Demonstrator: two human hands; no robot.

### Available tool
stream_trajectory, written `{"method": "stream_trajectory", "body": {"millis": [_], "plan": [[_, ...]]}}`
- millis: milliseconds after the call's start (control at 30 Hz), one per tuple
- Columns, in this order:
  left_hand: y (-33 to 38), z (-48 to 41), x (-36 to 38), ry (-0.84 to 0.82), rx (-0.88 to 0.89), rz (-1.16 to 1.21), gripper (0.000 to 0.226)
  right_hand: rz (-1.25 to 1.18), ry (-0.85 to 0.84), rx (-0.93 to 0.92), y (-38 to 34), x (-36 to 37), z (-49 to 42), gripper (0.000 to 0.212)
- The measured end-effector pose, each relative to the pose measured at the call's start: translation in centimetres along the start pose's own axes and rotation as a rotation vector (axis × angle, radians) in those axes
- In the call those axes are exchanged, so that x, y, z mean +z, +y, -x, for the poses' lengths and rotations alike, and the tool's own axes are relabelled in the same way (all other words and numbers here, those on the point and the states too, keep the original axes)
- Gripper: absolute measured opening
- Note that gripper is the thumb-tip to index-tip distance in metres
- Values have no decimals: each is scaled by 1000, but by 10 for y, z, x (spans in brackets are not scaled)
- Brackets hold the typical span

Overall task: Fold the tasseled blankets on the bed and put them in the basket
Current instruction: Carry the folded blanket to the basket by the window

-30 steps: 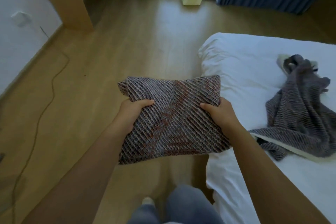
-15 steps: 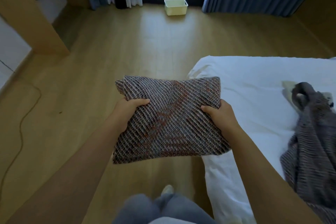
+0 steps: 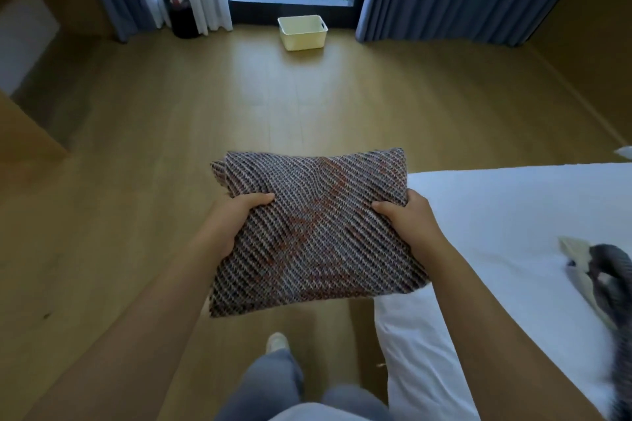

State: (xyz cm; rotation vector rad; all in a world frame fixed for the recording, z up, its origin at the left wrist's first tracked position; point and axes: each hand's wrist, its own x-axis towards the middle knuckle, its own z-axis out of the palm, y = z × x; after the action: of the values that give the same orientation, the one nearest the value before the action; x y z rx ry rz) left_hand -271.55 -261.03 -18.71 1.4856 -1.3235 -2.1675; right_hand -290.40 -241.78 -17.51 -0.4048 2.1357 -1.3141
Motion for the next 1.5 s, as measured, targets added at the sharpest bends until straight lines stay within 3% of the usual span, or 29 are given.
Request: {"method": "stream_trajectory", "body": {"millis": [367, 633, 1100, 1500], "plan": [[176, -207, 50, -40, 23, -60, 70, -43, 75, 29, -90, 15, -237, 23], [304, -353, 103, 30, 3, -31, 66, -35, 16, 10, -172, 7, -443, 11], [537, -652, 159, -3, 23, -35, 59, -45, 31, 36, -313, 45, -790, 22], [729, -904, 227, -26, 1, -88, 62, -29, 66, 59, -412, 62, -1084, 13]]}}
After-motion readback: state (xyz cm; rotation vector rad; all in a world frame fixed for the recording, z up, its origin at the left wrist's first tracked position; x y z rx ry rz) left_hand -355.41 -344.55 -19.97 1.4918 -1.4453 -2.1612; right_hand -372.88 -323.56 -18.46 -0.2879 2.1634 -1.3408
